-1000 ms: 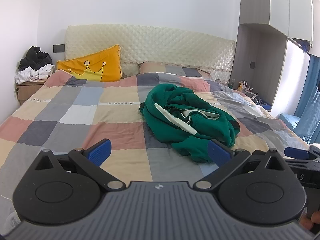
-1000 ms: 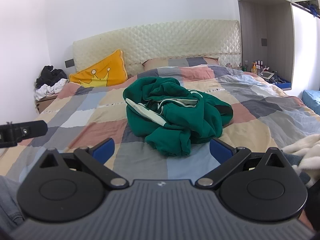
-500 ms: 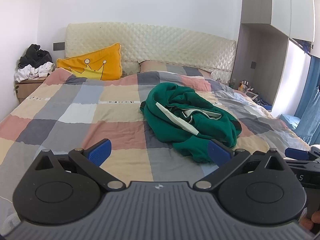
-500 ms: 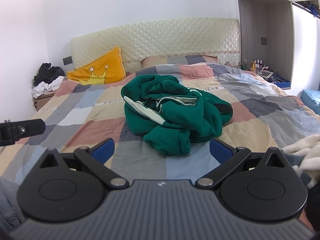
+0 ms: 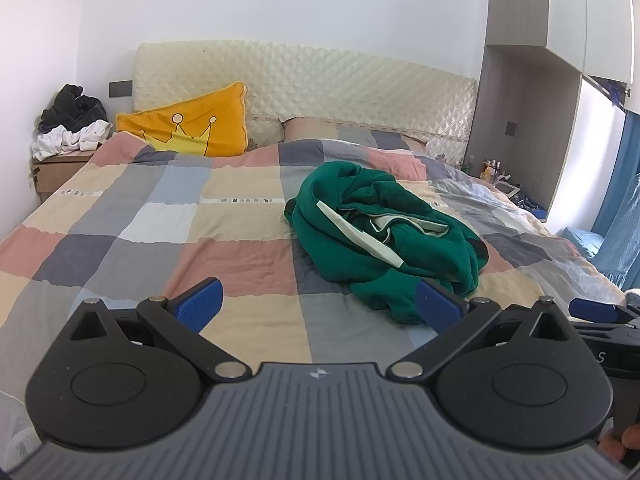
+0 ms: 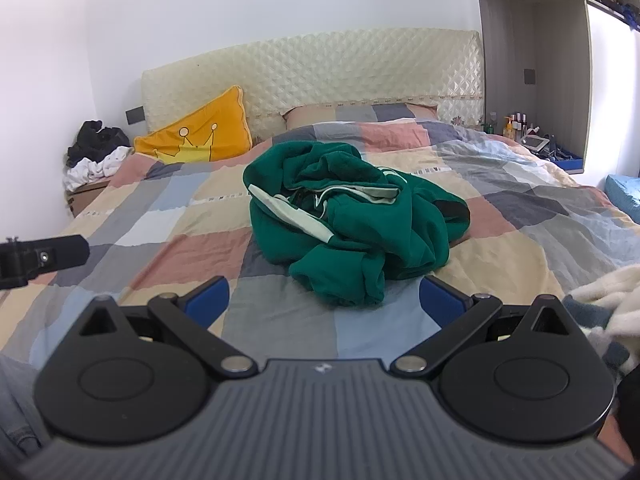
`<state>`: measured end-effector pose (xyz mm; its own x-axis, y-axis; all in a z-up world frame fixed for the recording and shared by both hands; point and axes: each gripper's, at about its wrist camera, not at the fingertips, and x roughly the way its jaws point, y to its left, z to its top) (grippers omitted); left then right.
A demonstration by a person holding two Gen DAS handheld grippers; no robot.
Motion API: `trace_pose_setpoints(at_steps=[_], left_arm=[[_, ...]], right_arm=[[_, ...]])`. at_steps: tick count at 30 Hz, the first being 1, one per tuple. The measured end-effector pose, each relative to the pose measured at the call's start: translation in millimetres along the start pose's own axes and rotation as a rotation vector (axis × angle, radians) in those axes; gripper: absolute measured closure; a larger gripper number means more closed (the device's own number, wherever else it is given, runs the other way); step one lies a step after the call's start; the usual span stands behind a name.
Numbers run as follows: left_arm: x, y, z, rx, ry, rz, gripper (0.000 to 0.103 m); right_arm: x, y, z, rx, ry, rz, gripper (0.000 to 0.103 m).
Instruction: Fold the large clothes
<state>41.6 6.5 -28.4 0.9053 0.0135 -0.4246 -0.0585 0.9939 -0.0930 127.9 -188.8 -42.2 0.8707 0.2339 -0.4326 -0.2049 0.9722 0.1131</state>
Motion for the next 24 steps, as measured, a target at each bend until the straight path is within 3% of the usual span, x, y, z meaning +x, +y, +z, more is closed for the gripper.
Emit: trace_pose_setpoints(at_steps=[24], left_arm=[[3.3,1.6,-5.3,0.0,0.006,-0.003,0.0]], right_arm=[[2.3,-0.6,-7.4,0.013,0.009,0.016,0.0]])
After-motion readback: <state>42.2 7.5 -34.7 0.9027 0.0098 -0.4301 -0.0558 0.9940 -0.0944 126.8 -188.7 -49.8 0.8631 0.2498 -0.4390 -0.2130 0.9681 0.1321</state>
